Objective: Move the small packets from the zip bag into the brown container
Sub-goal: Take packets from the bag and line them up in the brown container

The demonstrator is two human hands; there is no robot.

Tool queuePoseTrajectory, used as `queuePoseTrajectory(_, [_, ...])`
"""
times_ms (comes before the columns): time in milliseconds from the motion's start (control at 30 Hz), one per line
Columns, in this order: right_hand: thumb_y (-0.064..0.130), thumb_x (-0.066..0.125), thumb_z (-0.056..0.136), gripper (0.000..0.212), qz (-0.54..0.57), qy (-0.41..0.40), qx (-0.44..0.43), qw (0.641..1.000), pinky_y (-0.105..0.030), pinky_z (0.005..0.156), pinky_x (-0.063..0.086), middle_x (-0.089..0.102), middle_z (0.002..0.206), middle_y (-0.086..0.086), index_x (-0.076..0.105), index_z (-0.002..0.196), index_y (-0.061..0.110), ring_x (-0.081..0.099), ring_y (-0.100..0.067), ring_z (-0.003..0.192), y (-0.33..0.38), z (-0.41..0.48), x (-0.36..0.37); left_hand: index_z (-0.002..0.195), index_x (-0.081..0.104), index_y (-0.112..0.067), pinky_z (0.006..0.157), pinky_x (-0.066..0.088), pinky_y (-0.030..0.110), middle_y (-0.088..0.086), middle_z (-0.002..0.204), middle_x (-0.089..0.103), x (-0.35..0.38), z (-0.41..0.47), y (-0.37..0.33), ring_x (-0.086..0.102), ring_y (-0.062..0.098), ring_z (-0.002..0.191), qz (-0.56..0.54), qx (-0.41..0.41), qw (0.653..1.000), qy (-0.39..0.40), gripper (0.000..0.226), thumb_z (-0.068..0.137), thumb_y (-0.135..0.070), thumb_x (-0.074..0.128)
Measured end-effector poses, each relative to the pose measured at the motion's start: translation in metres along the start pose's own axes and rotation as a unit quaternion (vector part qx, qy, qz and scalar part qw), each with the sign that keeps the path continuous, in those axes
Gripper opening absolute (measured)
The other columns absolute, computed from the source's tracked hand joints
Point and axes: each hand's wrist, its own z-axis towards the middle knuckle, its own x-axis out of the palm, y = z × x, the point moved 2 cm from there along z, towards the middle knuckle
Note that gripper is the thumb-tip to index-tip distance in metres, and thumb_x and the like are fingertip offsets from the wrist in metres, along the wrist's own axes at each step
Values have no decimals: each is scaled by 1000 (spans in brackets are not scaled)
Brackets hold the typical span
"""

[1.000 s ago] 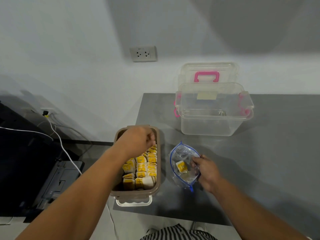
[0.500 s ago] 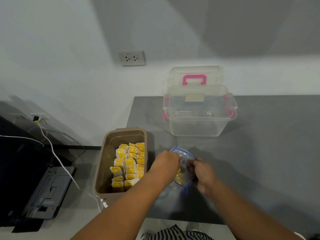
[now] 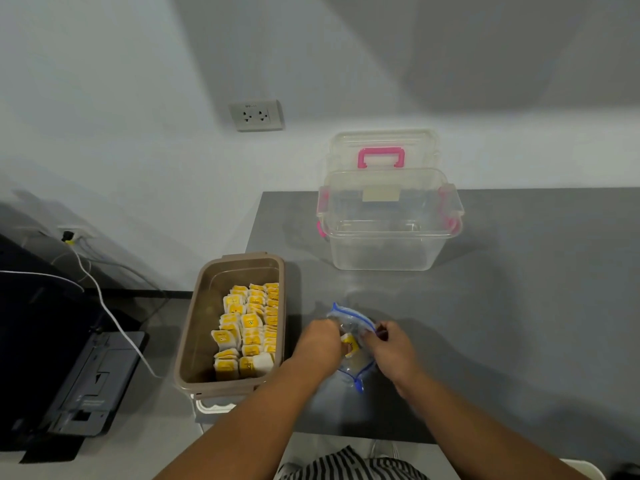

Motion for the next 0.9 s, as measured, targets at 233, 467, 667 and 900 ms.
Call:
queuePoseTrajectory(233, [57,63,91,45,-117,63,58,989,-27,53,48,66,77,-5,61,90,13,62,-18,67,4,-8,-7,108,71,-12,72,45,24,6,104,71,3,-4,2,67,24,98,-44,-22,999,-18,25,94,-29,60])
queuePoseTrajectory(467, [17,59,101,17,210,40,219,952,-51,71,60,72,100,-23,64,108,3,69,-38,85,3,1,-2,113,70,-15,86,58,32,4,101,69,6,-8,-5,67,19,91,-65,-49,997,-6,26,92,-29,64])
queuePoseTrajectory(667, [7,47,105,13,290,-65,186,936,-51,75,57,65,95,-19,52,93,8,64,-33,79,1,14,1,104,71,-16,75,59,28,2,96,70,9,-10,-7,67,16,87,-178,-55,982,-25,18,90,-26,65])
queuePoseTrajectory(900, [11,50,101,12,125,-62,79,987,-29,60,51,68,90,-11,58,93,12,66,-21,73,9,14,6,89,70,-15,58,53,17,0,86,70,-5,-11,-5,66,9,78,-297,-84,949,-66,11,93,-25,65])
